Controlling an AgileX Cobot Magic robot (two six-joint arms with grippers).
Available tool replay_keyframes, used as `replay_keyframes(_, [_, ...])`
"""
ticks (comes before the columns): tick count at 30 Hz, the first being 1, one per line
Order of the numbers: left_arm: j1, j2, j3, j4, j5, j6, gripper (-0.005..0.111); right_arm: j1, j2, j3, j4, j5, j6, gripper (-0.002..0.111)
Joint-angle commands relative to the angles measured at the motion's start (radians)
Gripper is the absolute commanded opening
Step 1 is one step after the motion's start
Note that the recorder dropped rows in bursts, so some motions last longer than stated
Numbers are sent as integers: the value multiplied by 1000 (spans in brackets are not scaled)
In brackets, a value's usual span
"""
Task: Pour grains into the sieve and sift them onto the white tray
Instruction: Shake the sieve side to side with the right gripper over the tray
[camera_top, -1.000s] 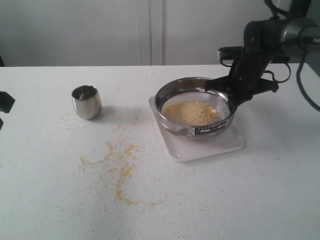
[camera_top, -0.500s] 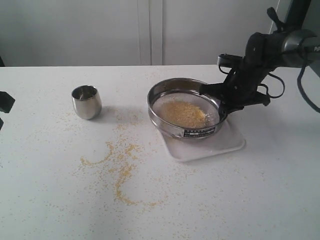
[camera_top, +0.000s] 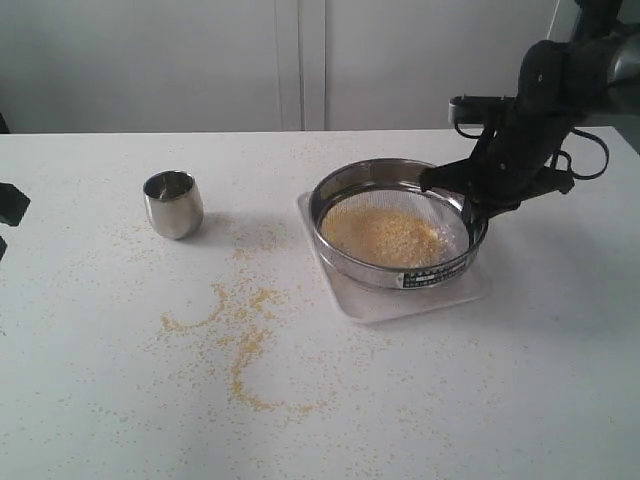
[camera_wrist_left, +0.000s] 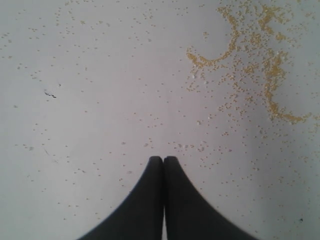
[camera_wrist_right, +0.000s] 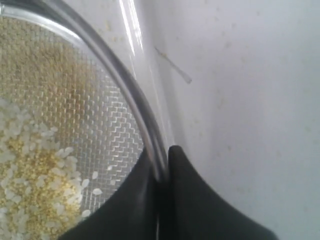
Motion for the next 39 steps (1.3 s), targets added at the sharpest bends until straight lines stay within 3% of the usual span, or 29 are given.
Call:
replay_keyframes(1, [1, -11, 8, -2, 10, 0, 0, 22, 24, -68, 33, -116, 76, 0])
replay_keyframes(2, [1, -11, 8, -2, 10, 0, 0, 19, 26, -89, 27, -41, 79, 0])
replay_keyframes(3, [1, -11, 8, -2, 10, 0, 0, 14, 7, -106, -25, 151, 61, 0])
replay_keyframes(4, [1, -11, 8, -2, 10, 0, 0, 17, -19, -77, -72, 176, 61, 0])
replay_keyframes(7, [1, -11, 8, -2, 10, 0, 0, 29, -8, -56, -38, -132, 120, 0])
replay_keyframes(8, [1, -11, 8, -2, 10, 0, 0, 29, 25, -89, -27, -137, 159, 0])
replay_keyframes(12, [1, -11, 8, -2, 10, 0, 0, 16, 16, -127, -64, 202, 144, 0])
replay_keyframes(13, [1, -11, 8, -2, 10, 0, 0, 18, -4, -103, -86, 207, 137, 0])
replay_keyframes(17, [1, -11, 8, -2, 9, 0, 0, 29, 16, -83, -25, -112, 151, 0])
replay_keyframes(20, [1, -11, 8, -2, 9, 0, 0, 27, 28, -125, 19, 52, 151, 0])
replay_keyframes(21, [1, -11, 8, -2, 9, 0, 0, 27, 18, -129, -11, 173, 142, 0])
replay_keyframes(23, [1, -11, 8, -2, 9, 0, 0, 27, -2, -114, -63, 237, 139, 0])
replay_keyframes(27, [1, -11, 8, -2, 12, 0, 0, 31, 5, -70, -58, -100, 153, 0])
replay_keyframes(29, [1, -11, 8, -2, 12, 0, 0, 31, 17, -83, -30, -56, 181, 0])
replay_keyframes(33, [1, -11, 8, -2, 10, 0, 0, 26, -19, -88, -86, 208, 146, 0])
replay_keyframes(39, [1, -11, 8, 0, 9, 0, 0, 26, -21, -70, -108, -109, 235, 0])
